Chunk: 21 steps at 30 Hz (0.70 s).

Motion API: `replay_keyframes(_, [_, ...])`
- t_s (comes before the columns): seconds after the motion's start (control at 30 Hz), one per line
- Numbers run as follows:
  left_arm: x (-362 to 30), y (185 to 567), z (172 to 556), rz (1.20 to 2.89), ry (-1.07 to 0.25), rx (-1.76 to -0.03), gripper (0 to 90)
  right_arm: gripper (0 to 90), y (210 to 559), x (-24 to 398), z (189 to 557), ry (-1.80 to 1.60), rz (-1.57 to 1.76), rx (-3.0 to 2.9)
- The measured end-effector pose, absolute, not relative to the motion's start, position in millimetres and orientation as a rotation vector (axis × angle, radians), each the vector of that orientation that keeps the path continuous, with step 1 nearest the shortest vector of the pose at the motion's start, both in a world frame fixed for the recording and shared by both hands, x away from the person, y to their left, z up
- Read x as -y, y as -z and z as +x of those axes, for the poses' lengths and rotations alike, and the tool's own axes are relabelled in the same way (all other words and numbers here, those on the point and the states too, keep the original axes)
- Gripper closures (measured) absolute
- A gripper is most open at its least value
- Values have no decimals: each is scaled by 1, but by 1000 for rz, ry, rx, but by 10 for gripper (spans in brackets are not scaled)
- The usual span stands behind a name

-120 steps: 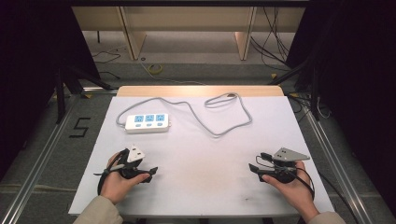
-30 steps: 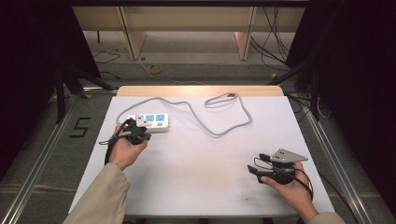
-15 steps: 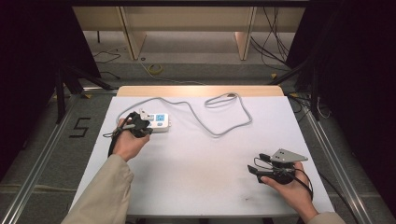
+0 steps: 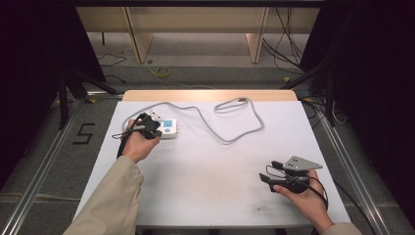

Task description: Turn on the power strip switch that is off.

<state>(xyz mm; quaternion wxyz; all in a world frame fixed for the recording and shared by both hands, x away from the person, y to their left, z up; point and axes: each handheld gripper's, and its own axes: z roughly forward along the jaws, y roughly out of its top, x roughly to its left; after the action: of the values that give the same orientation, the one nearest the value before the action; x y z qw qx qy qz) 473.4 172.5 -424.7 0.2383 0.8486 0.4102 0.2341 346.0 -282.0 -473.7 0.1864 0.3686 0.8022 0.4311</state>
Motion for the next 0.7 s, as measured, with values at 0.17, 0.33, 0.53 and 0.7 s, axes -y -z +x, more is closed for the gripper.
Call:
replay_keyframes(0.17, [-170, 425, 480, 2334, -642, -1128, 897, 323, 473, 282, 346, -1215, 1038, -2255])
replay_keyframes(0.33, [-168, 427, 485, 2333, -638, -1138, 897, 323, 473, 282, 346, -1217, 1037, -2254])
replay_keyframes(0.53, [-168, 429, 489, 2349, -640, -1133, 897, 323, 473, 282, 346, -1216, 1037, -2255])
replay_keyframes(0.7, [-166, 428, 494, 2348, -637, -1137, 897, 323, 474, 282, 346, -1214, 1036, -2258])
